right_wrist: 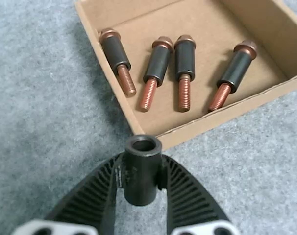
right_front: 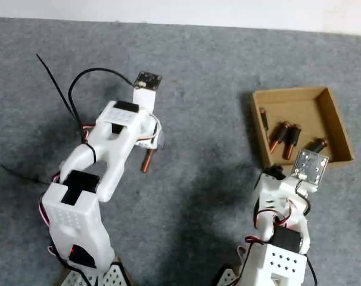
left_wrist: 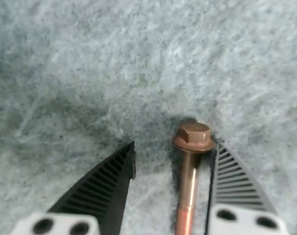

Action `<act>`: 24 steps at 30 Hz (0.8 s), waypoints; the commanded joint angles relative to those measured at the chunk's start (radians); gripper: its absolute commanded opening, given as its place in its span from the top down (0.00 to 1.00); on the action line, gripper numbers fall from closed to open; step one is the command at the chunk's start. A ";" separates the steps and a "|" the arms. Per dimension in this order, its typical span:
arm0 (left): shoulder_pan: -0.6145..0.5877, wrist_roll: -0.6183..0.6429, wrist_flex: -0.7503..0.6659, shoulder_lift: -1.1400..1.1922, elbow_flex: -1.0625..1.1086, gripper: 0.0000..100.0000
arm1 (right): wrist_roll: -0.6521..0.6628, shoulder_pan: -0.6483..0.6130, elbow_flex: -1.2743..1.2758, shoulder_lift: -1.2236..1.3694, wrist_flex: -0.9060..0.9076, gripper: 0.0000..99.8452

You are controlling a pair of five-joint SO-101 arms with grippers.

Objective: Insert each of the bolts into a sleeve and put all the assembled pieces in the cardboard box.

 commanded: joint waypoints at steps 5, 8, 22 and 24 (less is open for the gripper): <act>0.036 0.003 0.002 -0.008 -0.036 0.77 | 0.012 0.007 -0.010 -0.013 -0.038 0.99; 0.035 0.003 0.002 -0.008 -0.036 0.77 | 0.012 0.007 -0.008 -0.013 -0.038 0.99; 0.058 0.002 0.002 -0.008 -0.035 0.77 | 0.012 0.010 -0.007 -0.013 -0.038 0.99; 0.064 0.002 0.002 -0.008 -0.035 0.77 | 0.012 0.010 -0.007 -0.013 -0.038 0.99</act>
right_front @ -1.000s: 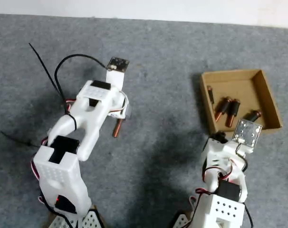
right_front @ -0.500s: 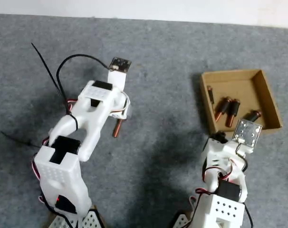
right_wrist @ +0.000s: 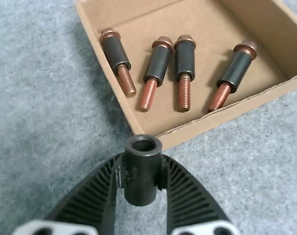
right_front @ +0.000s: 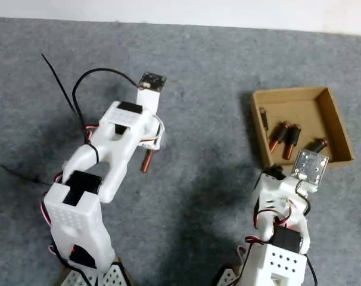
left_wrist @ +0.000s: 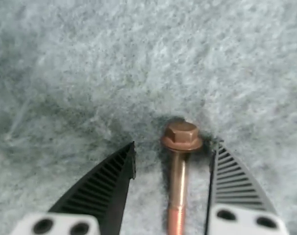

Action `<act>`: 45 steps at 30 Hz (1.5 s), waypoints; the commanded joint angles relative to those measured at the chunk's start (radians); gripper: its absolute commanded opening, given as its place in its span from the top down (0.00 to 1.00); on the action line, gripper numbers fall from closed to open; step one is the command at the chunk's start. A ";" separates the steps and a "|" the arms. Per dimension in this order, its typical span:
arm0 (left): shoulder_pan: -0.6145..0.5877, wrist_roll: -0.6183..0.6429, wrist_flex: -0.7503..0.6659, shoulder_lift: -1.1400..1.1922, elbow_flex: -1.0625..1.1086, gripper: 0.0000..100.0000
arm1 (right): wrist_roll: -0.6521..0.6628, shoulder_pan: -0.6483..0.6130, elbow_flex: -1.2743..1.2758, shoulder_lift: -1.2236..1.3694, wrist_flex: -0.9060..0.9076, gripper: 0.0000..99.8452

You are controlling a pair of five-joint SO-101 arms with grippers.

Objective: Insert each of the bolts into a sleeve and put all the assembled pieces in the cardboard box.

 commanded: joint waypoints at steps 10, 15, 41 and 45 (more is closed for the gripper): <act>0.050 0.002 0.002 -0.001 -0.035 0.77 | 0.012 0.010 -0.007 -0.013 -0.038 0.99; 0.051 0.008 0.006 0.076 -0.081 0.77 | 0.012 0.010 -0.007 -0.013 -0.038 0.99; 0.008 0.008 -0.032 -0.038 -0.041 0.99 | 0.012 0.010 -0.007 -0.013 -0.038 0.99; -0.022 0.009 -0.190 -0.191 0.134 1.00 | 0.012 0.010 -0.007 -0.013 -0.038 0.99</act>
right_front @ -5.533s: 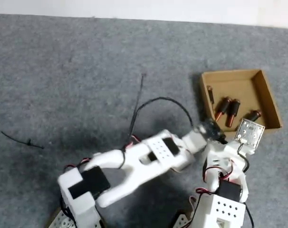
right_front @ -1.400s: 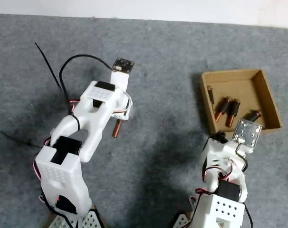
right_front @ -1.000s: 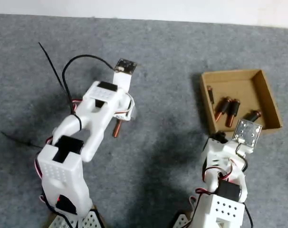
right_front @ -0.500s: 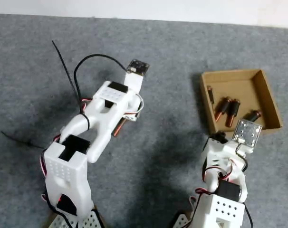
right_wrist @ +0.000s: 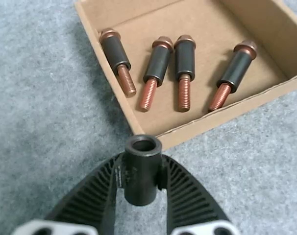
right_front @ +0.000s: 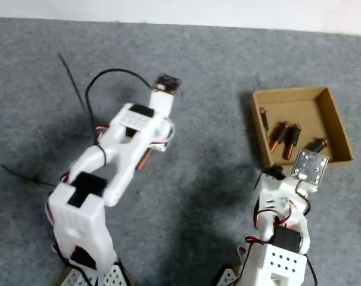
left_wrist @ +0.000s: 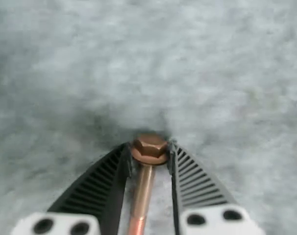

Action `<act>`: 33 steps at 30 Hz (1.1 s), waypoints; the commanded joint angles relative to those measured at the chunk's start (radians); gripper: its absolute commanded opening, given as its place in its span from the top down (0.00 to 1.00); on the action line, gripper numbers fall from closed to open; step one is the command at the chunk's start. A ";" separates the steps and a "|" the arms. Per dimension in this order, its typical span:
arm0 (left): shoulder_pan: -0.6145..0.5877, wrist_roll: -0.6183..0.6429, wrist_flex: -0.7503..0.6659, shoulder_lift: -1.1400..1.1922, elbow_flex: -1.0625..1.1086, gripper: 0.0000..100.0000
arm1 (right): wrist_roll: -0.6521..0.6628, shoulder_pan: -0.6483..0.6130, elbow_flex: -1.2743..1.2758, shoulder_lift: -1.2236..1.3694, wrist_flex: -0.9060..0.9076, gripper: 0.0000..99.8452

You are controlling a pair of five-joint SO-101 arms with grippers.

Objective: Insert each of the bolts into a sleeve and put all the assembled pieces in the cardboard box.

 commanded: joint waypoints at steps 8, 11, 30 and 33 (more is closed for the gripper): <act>-0.030 0.006 -0.618 -0.521 0.576 1.00 | 0.006 -0.114 -0.005 -0.013 -0.125 0.99; -0.027 0.002 -0.885 -0.588 0.750 1.00 | 0.006 -0.259 0.048 -0.013 -0.251 0.99; -0.102 0.253 -1.617 -1.013 1.271 0.99 | 0.012 -0.717 0.251 0.004 -0.585 0.99; -0.097 0.259 -1.613 -1.204 1.359 0.99 | 0.014 -0.717 0.251 0.004 -0.585 0.99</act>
